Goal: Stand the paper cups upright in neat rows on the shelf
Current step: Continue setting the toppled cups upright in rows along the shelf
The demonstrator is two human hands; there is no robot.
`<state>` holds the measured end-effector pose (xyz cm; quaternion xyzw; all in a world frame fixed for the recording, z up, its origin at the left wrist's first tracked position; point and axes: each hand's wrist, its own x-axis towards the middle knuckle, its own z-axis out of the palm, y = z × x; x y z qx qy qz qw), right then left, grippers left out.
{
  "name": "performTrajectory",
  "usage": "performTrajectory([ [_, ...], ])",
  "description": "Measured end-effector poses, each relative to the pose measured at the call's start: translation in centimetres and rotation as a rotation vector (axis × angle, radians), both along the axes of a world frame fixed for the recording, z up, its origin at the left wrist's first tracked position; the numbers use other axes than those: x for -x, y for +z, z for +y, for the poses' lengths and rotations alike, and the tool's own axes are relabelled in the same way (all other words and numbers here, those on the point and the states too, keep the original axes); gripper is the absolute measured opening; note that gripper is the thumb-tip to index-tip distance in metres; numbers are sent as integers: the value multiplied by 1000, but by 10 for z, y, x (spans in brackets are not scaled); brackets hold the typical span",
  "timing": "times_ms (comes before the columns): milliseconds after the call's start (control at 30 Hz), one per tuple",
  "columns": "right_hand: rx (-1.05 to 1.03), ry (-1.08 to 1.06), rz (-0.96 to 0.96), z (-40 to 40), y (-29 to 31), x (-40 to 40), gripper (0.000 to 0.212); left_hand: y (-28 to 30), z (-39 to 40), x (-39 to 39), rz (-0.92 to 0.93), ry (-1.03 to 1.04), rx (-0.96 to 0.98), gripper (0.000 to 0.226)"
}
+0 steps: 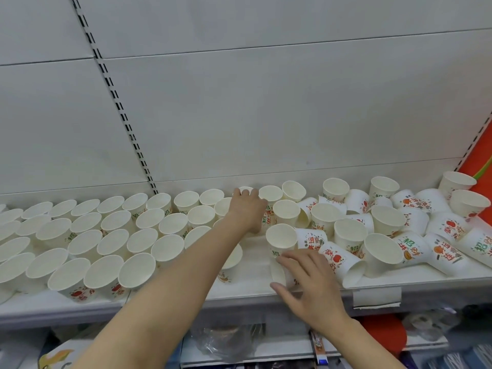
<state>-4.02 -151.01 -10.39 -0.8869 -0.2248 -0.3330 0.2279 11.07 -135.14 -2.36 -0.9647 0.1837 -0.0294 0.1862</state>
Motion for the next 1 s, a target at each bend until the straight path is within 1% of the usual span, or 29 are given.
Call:
performTrajectory([
  [100, 166, 28, 76, -6, -3, 1, 59, 4, -4, -3, 47, -42, -55, 51],
  [167, 267, 37, 117, -9, -2, 0, 68, 2, -6, -5, 58, -55, -40, 51],
  [233, 307, 39, 130, -10, -1, -1, 73, 2, -7, -5, 98, -59, -11, 61],
  [300, 320, 41, 133, -8, 1, -4, 74, 6, -3, -2, 163, -65, 35, 80],
  [333, 328, 48, 137, -8, 2, -5, 73, 11, 1, 2, 185, -69, 86, 85],
  [367, 342, 59, 139, -8, 4, -7, 71, 16, 5, 7, 184, -76, 162, 85],
  [400, 361, 71, 136, -8, 5, -8, 66, 21, 10, 14, 161, -94, 256, 79],
  [467, 392, 84, 131, -9, 6, -10, 53, 24, 18, 31, 97, -179, 426, 60],
  [533, 374, 81, 129, -10, 9, -11, 43, 20, 22, 48, 91, -288, 483, 46],
  [600, 314, 83, 113, -10, 10, -11, 38, 13, 21, 59, 123, -347, 441, 35],
  [667, 243, 99, 82, -9, 10, -8, 34, 6, 19, 61, 97, -372, 399, 22],
  [767, 132, 98, 39, -3, 9, -3, 33, 4, 22, 61, 12, -374, 349, 10],
  [867, 89, 84, 37, 8, 6, -6, 34, 2, 33, 62, -99, -394, 335, 2],
  [933, 84, 57, 73, 16, 4, -10, 36, -1, 40, 62, -124, -387, 306, 6],
  [1000, 89, 15, 115, 22, 2, -13, 36, -2, 44, 60, -110, -363, 285, 9],
])
